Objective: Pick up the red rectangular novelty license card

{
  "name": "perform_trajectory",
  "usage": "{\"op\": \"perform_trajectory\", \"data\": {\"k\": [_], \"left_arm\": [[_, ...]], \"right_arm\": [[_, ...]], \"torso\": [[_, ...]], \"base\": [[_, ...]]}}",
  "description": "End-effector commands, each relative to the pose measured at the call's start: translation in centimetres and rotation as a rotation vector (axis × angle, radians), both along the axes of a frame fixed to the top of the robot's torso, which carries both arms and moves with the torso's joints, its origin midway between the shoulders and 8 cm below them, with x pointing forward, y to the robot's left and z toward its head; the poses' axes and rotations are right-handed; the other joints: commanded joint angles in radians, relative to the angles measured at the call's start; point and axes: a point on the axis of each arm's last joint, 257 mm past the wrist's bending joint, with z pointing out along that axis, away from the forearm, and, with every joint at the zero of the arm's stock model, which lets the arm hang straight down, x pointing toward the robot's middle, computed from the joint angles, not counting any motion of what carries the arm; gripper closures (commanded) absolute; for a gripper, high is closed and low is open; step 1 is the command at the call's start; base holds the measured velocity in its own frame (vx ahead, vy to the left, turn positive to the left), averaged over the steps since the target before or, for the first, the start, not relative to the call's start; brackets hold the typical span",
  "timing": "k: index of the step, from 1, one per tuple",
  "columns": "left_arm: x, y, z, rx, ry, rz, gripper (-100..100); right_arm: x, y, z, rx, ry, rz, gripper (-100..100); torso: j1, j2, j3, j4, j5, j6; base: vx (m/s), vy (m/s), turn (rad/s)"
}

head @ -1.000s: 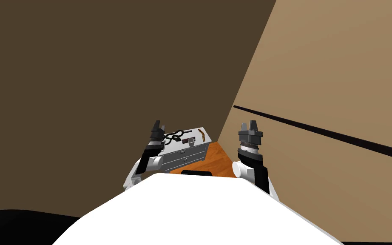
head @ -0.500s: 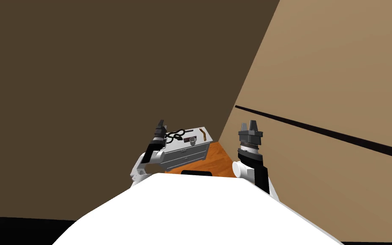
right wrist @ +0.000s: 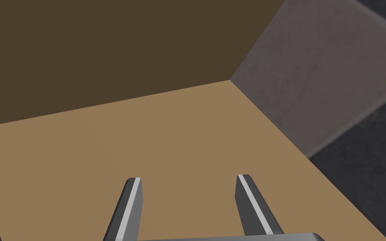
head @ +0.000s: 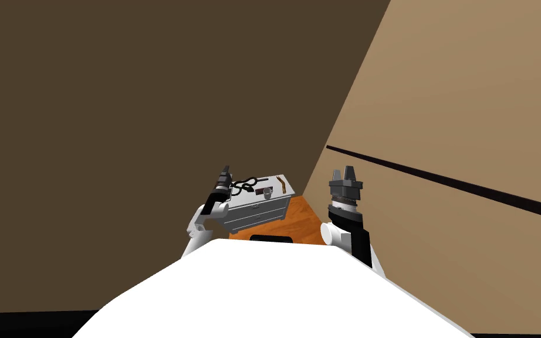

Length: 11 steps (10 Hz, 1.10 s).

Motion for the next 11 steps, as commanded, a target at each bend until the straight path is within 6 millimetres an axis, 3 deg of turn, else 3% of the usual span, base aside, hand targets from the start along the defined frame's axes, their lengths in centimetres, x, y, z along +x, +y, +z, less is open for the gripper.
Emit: {"op": "perform_trajectory", "data": {"k": [1,2,6,7,11], "left_arm": [[0.4,-0.1,-0.5,-0.005,0.023,0.002,-100],[1.9,0.5,-1.6,-0.015,0.065,0.01,-100],[4.0,1.0,-3.4,-0.035,0.145,0.018,-100],[5.4,1.4,-4.4,-0.049,0.185,0.024,-100],[7.4,1.7,-6.5,-0.076,0.276,0.031,-100]], "right_arm": [[0.0,0.0,0.0,0.0,0.0,0.0,0],[0.0,0.0,0.0,0.0,0.0,0.0,0],[0.0,0.0,0.0,0.0,0.0,0.0,0],[0.0,0.0,0.0,0.0,0.0,0.0,0],[0.0,0.0,0.0,0.0,0.0,0.0,0]], "torso": [[0.0,0.0,0.0,0.0,0.0,0.0],[0.0,-0.001,0.0,0.0,0.0,0.0],[0.0,-0.001,0.0,0.0,0.0,0.0],[0.0,-0.001,-0.001,0.0,0.0,0.0],[0.0,-0.001,0.0,0.0,0.0,0.0]], "base": [[-0.015,0.003,0.002],[-0.028,0.01,0.076],[-0.027,0.006,0.031],[-0.029,0.003,0.07],[-0.024,0.003,0.031]]}}
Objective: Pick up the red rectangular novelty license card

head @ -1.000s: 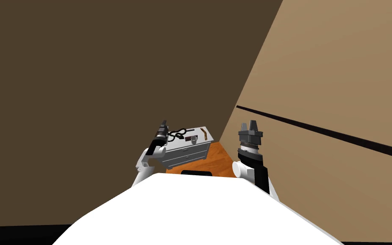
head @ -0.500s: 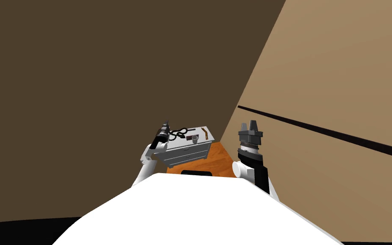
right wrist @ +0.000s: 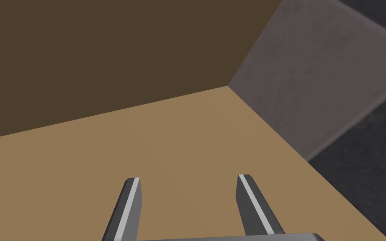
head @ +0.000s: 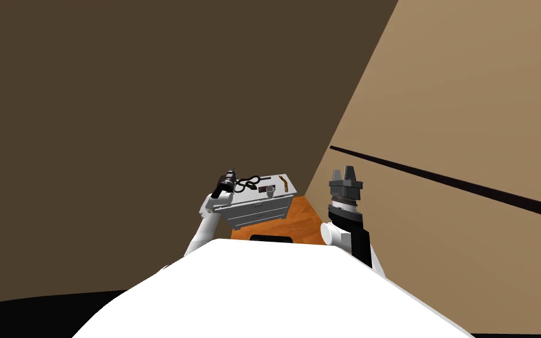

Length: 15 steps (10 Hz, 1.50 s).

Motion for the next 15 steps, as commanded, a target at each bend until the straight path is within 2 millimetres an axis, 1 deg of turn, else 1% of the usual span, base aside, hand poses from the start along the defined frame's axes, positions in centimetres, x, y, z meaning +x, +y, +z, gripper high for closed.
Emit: {"op": "perform_trajectory", "data": {"k": [1,2,3,4,5,6,7,8,9,10,11,12,13,14,15], "left_arm": [[1.3,0.3,-1.0,-0.02,0.047,0.005,-100],[1.6,0.2,-1.7,-0.027,0.075,0.005,-100],[2.6,0.4,-2.2,-0.043,0.101,0.008,-100],[3.0,0.2,-3.1,-0.052,0.135,0.008,-100],[3.0,0.2,-3.4,-0.054,0.149,0.009,-100],[4.1,0.1,-4.0,-0.075,0.183,0.009,-100],[4.2,0.1,-5.0,-0.083,0.22,0.01,-100],[5.1,-0.1,-5.1,-0.102,0.242,0.008,-100],[5.3,-0.3,-6.3,-0.111,0.282,0.009,-100],[5.2,-0.3,-6.6,-0.113,0.294,0.01,-100],[6.1,-0.6,-7.1,-0.136,0.329,0.007,-100],[6.1,-0.8,-7.9,-0.142,0.359,0.007,-100],[6.8,-1.2,-7.9,-0.163,0.383,0.003,-100],[6.8,-1.4,-9.2,-0.172,0.427,0.003,-100],[6.6,-1.4,-9.6,-0.174,0.443,0.005,-100]], "right_arm": [[0.0,0.0,0.0,0.0,0.0,0.0,0],[0.0,0.0,0.0,0.0,0.0,0.0,0],[0.0,0.0,0.0,0.0,0.0,0.0,0],[0.0,0.0,0.0,0.0,0.0,0.0,0],[0.0,0.0,0.0,0.0,0.0,0.0,0],[0.0,0.0,0.0,0.0,0.0,0.0,0],[0.0,0.0,0.0,0.0,0.0,0.0,0],[0.0,0.0,0.0,0.0,0.0,0.0,0],[0.0,0.0,0.0,0.0,0.0,0.0,0],[0.0,0.0,0.0,0.0,0.0,0.0,0],[0.0,0.0,0.0,0.0,0.0,0.0,0],[0.0,0.0,0.0,0.0,0.0,0.0,0],[0.0,0.0,0.0,0.0,0.0,0.0,0],[0.0,0.0,0.0,0.0,0.0,0.0,0],[0.0,0.0,0.0,0.0,0.0,0.0,0]], "torso": [[0.0,0.0,0.0,0.0,0.0,0.0],[0.0,0.0,0.0,0.0,0.0,0.0],[0.0,0.0,0.0,0.0,0.0,0.0],[0.0,0.0,0.0,0.0,0.0,0.0],[0.0,0.0,0.0,0.0,0.0,0.0],[0.0,0.0,0.0,0.0,0.0,0.0],[0.0,0.0,0.0,0.0,0.0,0.0],[0.0,0.0,0.0,0.0,0.0,0.0],[-0.001,0.0,0.0,0.0,0.0,0.0],[-0.001,0.0,0.0,0.0,0.0,0.0],[0.0,-0.001,0.0,0.0,0.0,0.0],[0.0,-0.001,0.0,0.0,0.0,0.0],[-0.001,-0.001,0.0,0.0,0.0,0.0],[-0.001,-0.001,-0.001,0.0,0.0,0.0],[-0.001,-0.001,-0.001,0.0,0.0,0.0]], "base": [[-0.023,0.005,0.054],[-0.023,0.002,0.04],[-0.025,0.001,0.062],[-0.02,0.001,0.027],[-0.009,0.001,-0.011],[-0.015,0.001,0.046],[-0.014,-0.002,0.031],[-0.016,-0.005,0.038],[-0.012,-0.003,0.024],[0.0,0.0,0.0],[-0.005,-0.003,0.044],[-0.005,-0.006,0.019],[-0.002,-0.013,0.024],[0.001,-0.012,0.017],[0.001,-0.005,-0.004]]}}
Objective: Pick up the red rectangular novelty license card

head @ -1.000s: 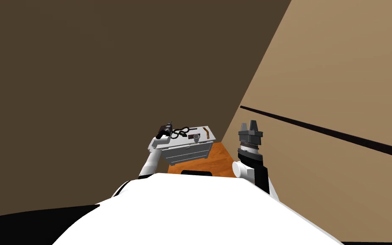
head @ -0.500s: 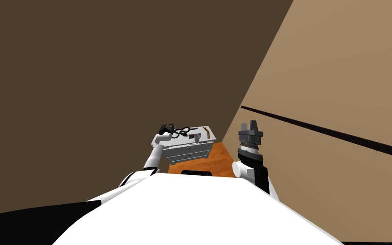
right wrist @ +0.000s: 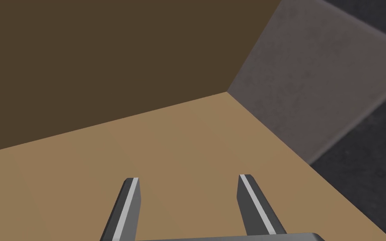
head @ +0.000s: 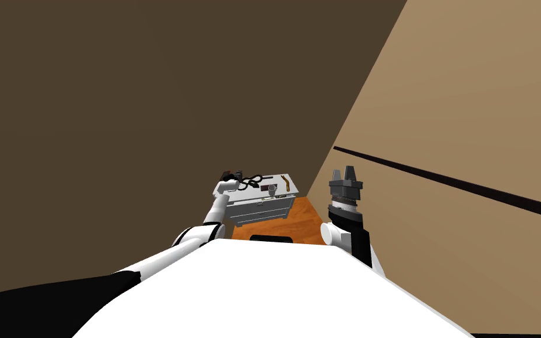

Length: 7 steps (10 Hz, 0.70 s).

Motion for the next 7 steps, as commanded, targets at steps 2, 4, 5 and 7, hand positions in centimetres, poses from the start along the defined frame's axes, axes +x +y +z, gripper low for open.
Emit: {"op": "perform_trajectory", "data": {"k": [2,4,5,7], "left_arm": [[0.4,-0.6,-1.6,-0.034,0.088,-0.004,-100],[0.8,-1.3,-2.0,-0.06,0.132,-0.008,-100],[0.5,-1.4,-3.1,-0.066,0.166,-0.008,-100],[0.5,-2.3,-4.4,-0.095,0.24,-0.011,-100]], "right_arm": [[0.0,0.0,0.0,0.0,0.0,0.0,0],[0.0,0.0,0.0,0.0,0.0,0.0,0],[0.0,0.0,0.0,0.0,0.0,0.0,0],[0.0,0.0,0.0,0.0,0.0,0.0,0]], "torso": [[0.0,0.0,0.0,0.0,0.0,0.0],[0.0,0.0,0.0,0.0,0.0,0.0],[-0.001,0.0,0.0,0.0,0.0,0.0],[-0.001,-0.001,-0.001,0.0,0.0,0.0]], "base": [[0.003,-0.012,0.02],[0.005,-0.011,0.005],[0.011,-0.019,0.008],[0.021,-0.024,0.003]]}}
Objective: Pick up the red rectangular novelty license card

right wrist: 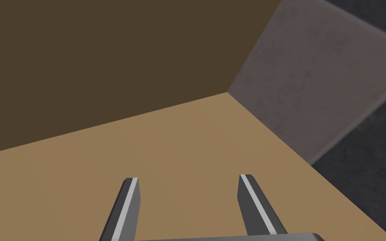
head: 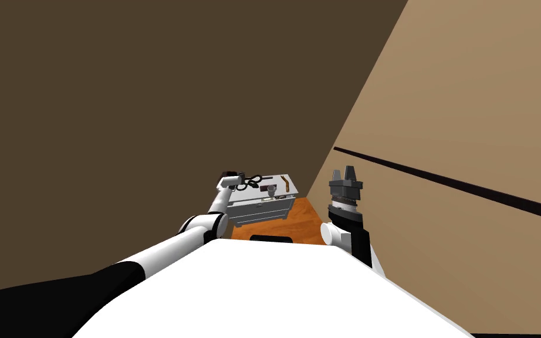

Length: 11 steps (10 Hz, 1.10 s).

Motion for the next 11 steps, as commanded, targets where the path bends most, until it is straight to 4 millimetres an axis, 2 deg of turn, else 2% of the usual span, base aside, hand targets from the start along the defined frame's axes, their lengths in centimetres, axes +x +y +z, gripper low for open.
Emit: {"op": "perform_trajectory", "data": {"k": [1,2,3,4,5,6,7,8,11], "left_arm": [[0.3,-1.0,-0.3,-0.027,0.05,-0.003,-100],[-0.3,-1.3,-1.7,-0.035,0.099,-0.004,-100],[0.3,-2.1,-1.0,-0.054,0.117,-0.008,-100],[-0.8,-2.1,-2.8,-0.061,0.175,-0.007,-100],[-0.3,-2.9,-1.9,-0.079,0.193,-0.011,-100],[-1.3,-2.9,-3.5,-0.085,0.241,-0.008,-100],[-1.1,-3.6,-3.0,-0.102,0.268,-0.01,-100],[-2.1,-3.7,-4.4,-0.107,0.314,-0.008,-100],[-3.4,-4.8,-5.3,-0.142,0.427,-0.003,-100]], "right_arm": [[0.0,0.0,0.0,0.0,0.0,0.0,0],[0.0,0.0,0.0,0.0,0.0,0.0,0],[0.0,0.0,0.0,0.0,0.0,0.0,0],[0.0,0.0,0.0,0.0,0.0,0.0,0],[0.0,0.0,0.0,0.0,0.0,0.0,0],[0.0,0.0,0.0,0.0,0.0,0.0,0],[0.0,0.0,0.0,0.0,0.0,0.0,0],[0.0,0.0,0.0,0.0,0.0,0.0,0],[0.0,0.0,0.0,0.0,0.0,0.0,0]], "torso": [[0.0,0.0,0.0,0.0,0.0,0.0],[-0.001,-0.001,0.0,0.0,0.0,0.0],[-0.001,0.0,0.0,0.0,0.0,0.0],[-0.001,-0.001,0.0,0.0,0.0,0.0],[0.0,0.0,0.0,0.0,0.0,0.0],[-0.001,-0.001,0.0,0.0,0.0,0.0],[0.0,0.0,0.0,0.0,0.0,0.0],[-0.001,-0.001,-0.001,0.0,0.0,0.0],[-0.001,-0.001,-0.001,0.0,0.0,0.0]], "base": [[0.027,-0.039,0.0],[0.024,-0.033,-0.002],[0.028,-0.036,-0.008],[0.026,-0.031,-0.006],[0.032,-0.033,-0.009],[0.028,-0.03,-0.01],[0.038,-0.037,-0.012],[0.036,-0.028,-0.011],[0.038,-0.036,-0.018]]}}
